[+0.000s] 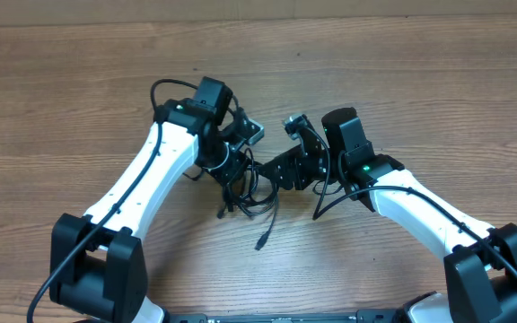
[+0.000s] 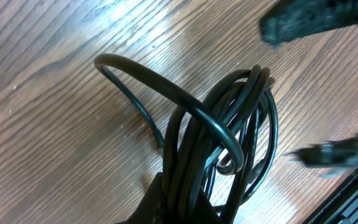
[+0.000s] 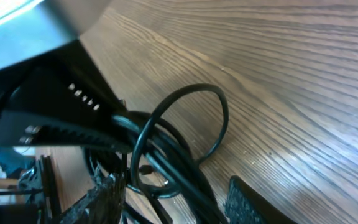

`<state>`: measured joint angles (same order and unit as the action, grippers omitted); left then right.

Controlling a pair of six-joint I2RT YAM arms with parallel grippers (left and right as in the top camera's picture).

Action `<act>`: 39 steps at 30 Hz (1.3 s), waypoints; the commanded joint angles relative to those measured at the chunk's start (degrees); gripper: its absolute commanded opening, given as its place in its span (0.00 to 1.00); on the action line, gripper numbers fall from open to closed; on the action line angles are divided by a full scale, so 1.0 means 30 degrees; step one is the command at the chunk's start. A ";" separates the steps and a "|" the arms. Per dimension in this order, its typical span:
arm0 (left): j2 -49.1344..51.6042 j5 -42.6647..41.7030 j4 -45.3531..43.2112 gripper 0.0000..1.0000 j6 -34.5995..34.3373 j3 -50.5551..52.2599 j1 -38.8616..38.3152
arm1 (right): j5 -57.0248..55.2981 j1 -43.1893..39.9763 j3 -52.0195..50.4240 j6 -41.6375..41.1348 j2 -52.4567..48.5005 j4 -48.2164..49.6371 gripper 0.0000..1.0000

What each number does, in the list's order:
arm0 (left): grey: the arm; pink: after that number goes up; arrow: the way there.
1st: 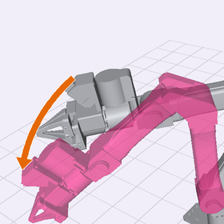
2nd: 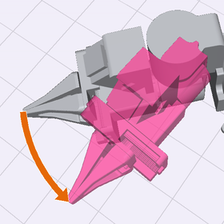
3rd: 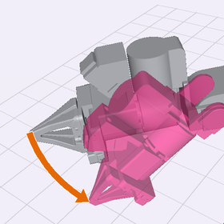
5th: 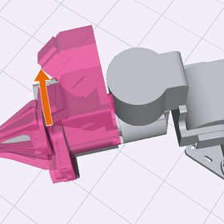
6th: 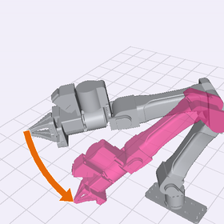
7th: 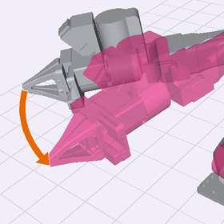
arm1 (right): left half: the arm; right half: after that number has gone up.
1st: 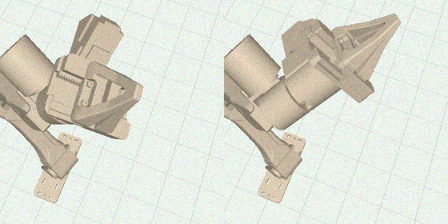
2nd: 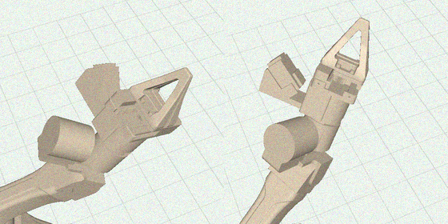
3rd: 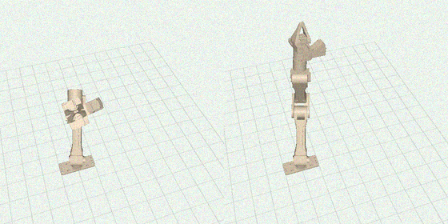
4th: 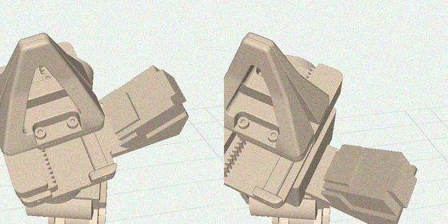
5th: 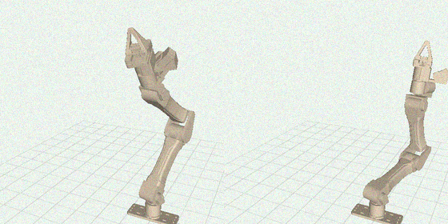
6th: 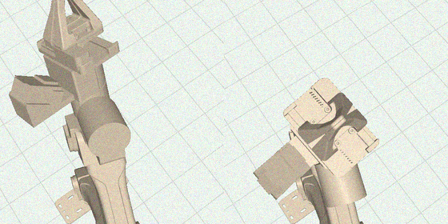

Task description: Untangle cables

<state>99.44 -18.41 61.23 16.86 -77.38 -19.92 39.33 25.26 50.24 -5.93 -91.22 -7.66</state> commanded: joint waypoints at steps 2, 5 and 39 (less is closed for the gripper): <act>-0.0044 -0.1151 0.0532 0.04 0.0182 -0.0109 0.0452 | 0.1880 0.0058 0.0138 0.1880 0.0372 0.0350 0.51; -0.0044 -0.2543 0.1020 0.04 0.1260 -0.0117 0.0459 | 0.2499 0.0058 0.0138 0.3038 0.0372 0.0342 0.52; -0.0044 -0.4255 0.1800 0.04 0.1027 -0.0117 0.0452 | 0.1064 0.0058 0.0138 0.9289 0.0372 -0.2040 0.37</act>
<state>99.44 -29.17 66.11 19.90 -77.38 -18.65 44.27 25.23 50.24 22.26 -91.22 -14.48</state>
